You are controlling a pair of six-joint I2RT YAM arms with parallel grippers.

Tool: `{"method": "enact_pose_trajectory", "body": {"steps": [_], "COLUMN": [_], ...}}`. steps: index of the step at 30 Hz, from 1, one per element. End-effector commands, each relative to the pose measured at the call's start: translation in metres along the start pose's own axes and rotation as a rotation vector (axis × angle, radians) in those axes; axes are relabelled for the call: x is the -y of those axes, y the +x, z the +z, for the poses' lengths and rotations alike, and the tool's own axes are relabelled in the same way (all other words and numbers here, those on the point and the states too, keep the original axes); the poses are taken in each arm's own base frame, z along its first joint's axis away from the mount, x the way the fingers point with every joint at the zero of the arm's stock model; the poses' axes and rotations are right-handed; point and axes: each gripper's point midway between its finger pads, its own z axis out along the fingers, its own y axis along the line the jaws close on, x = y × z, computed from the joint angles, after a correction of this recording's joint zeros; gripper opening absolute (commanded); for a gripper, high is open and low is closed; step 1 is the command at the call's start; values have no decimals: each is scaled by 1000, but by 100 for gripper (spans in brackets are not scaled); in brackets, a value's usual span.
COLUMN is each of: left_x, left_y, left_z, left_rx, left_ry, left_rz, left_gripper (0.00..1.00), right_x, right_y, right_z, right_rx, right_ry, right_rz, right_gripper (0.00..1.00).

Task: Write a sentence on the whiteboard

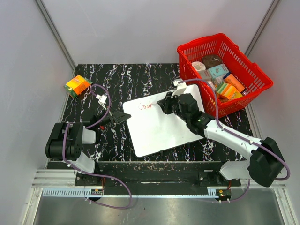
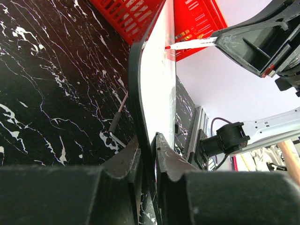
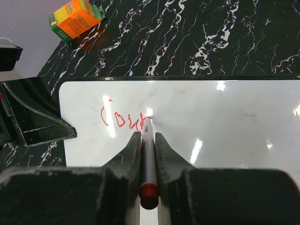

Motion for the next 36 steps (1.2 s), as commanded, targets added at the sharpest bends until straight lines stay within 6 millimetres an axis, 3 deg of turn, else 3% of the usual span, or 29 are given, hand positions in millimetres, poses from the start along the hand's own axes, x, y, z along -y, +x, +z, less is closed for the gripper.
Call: {"method": "enact_pose_trajectory", "body": {"steps": [1,8,16,36], "left_x": [25,24,24,24], "left_y": [-8,-8,-7,-7], "left_z": [6,5,6,6], "left_rx": [0,0,-2,-3], "left_ry": [131,128,128,129], "left_rz": [276,274,274,276], "left_gripper": [0,0,0,0], "right_x": [11,7,-2,8], "right_y": [-5,-11,-44,-33], "right_z": [-4,-9,-26,-5], "right_rx": [18,36,126,74], "right_ry": [41,29,-4,31], "right_rz": [-6,3,23,21], "right_gripper": [0,0,0,0]}}
